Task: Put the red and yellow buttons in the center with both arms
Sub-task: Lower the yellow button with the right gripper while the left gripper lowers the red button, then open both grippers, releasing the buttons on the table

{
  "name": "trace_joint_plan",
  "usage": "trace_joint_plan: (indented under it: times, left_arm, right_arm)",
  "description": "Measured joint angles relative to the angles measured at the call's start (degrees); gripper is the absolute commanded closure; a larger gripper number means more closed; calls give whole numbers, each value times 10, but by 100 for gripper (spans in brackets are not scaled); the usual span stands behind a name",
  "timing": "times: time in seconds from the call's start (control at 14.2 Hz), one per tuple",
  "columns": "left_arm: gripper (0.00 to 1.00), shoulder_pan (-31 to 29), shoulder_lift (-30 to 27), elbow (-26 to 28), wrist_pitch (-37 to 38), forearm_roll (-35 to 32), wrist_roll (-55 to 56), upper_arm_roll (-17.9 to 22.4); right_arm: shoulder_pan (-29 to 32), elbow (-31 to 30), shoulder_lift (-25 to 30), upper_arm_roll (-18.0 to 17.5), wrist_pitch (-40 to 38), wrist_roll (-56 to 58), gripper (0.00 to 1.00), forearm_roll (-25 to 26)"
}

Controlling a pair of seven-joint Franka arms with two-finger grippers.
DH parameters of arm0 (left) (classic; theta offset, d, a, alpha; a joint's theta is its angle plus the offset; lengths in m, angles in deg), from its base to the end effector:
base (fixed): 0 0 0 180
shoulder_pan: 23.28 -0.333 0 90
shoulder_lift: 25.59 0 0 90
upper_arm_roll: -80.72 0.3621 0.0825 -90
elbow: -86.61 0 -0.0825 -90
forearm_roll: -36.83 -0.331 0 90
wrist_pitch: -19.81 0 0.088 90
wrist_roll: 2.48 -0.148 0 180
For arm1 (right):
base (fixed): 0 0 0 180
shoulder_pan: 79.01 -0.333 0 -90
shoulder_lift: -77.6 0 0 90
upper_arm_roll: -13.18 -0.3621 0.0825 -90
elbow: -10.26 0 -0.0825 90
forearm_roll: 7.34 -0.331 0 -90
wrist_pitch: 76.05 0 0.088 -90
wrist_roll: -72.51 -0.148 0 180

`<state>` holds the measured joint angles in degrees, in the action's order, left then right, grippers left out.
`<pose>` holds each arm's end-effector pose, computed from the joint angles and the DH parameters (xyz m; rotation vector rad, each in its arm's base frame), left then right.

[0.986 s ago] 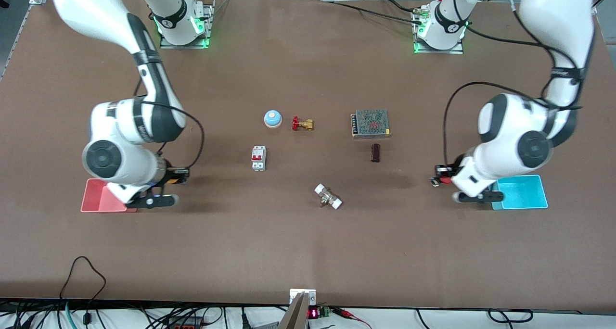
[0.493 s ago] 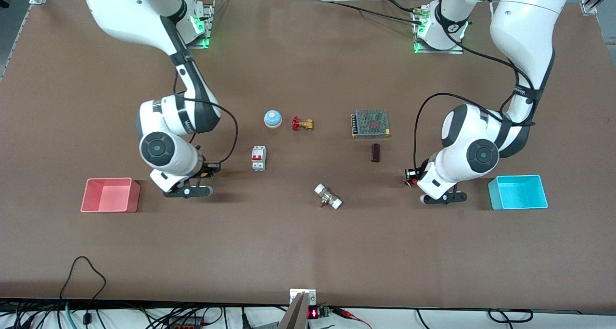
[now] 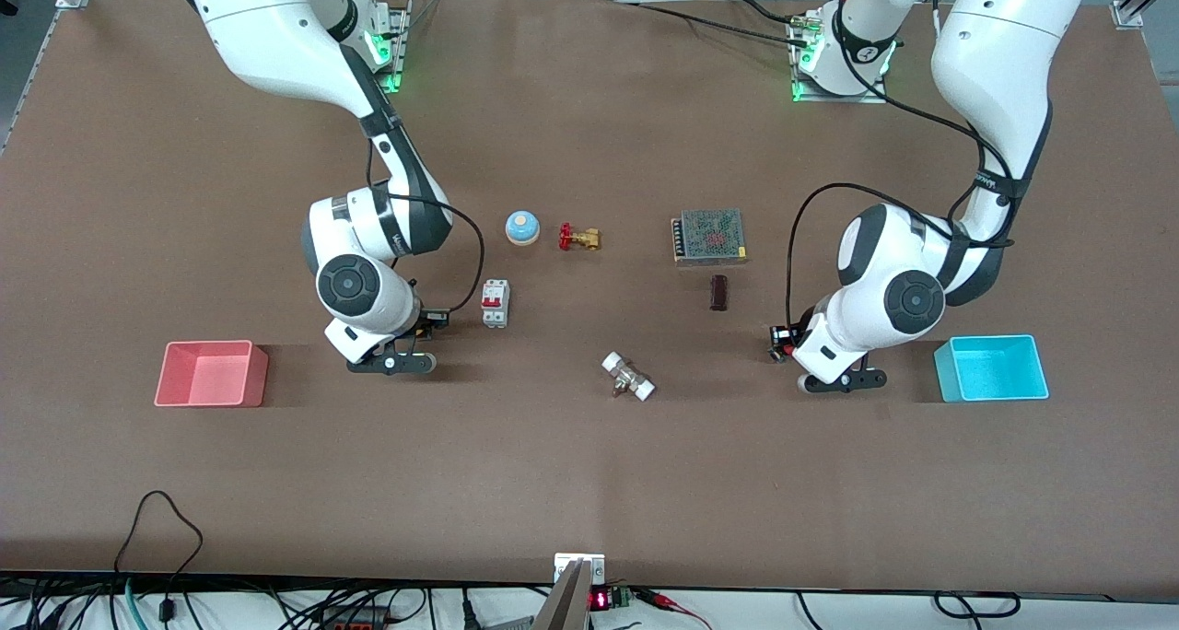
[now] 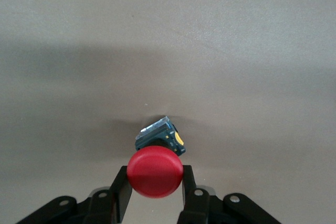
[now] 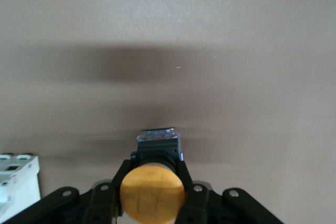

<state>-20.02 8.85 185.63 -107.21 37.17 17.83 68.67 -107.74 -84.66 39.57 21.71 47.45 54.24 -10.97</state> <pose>0.6225 -0.1549 0.2674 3.0412 0.1843 -0.2034 0.6036 0.2402 0.2454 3.0417 0.0281 -0.2037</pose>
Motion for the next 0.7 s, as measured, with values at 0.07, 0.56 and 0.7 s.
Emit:
trace_joint_plan:
  times: [0.07,0.56,0.7]
  left_arm:
    - [29,0,0,-2,-1,0,3,0]
    - [12,-29,-53,-21,12,0,6,13]
    - [8,-48,-79,-21,31,0,-9,14]
  right_arm:
    - [0,0,1,0,0,0,9,-1]
    - [1,10,39,6,-10,-27,0,-2]
    - [2,13,76,10,-33,-27,0,-2]
